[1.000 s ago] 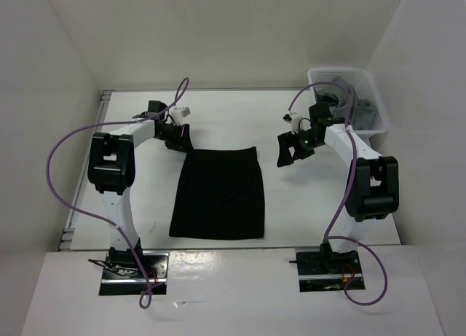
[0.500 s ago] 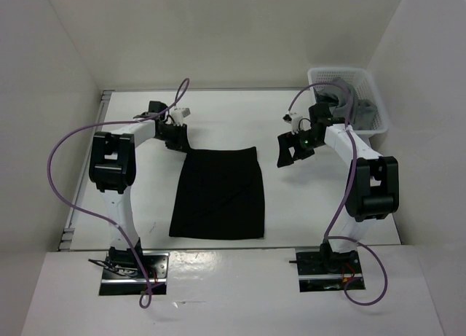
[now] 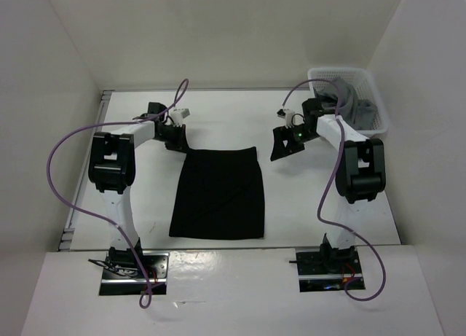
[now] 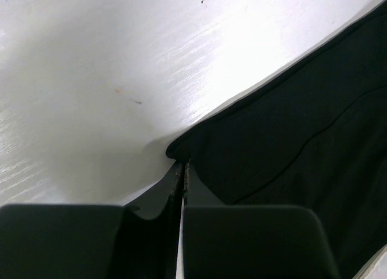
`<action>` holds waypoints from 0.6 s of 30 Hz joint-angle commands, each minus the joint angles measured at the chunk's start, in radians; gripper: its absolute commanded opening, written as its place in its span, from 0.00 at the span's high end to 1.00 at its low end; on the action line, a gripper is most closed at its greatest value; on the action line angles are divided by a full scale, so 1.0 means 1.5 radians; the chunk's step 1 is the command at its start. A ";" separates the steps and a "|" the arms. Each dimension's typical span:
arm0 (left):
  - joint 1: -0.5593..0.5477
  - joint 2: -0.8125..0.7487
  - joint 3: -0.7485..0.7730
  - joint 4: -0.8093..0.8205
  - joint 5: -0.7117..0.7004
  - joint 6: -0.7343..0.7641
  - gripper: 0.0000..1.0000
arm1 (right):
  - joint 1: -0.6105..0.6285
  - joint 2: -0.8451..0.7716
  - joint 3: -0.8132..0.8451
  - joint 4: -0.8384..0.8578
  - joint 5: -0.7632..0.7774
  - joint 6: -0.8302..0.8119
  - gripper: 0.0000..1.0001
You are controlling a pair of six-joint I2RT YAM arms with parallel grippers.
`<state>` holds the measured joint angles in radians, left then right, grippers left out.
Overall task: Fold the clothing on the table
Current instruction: Fold the skirt
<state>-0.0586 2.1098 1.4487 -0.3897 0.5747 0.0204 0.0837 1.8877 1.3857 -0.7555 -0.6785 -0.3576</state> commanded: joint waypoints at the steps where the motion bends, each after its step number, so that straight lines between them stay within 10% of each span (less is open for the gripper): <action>1: 0.004 -0.016 -0.029 -0.007 -0.019 0.015 1.00 | 0.015 0.038 0.044 -0.002 -0.040 0.014 0.18; 18: 0.023 -0.034 -0.061 -0.007 -0.019 0.015 1.00 | 0.068 0.221 0.171 0.021 -0.092 0.047 0.33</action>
<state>-0.0395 2.0701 1.3849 -0.3695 0.5758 0.0212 0.1837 2.1834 1.5810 -0.7471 -0.7982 -0.2943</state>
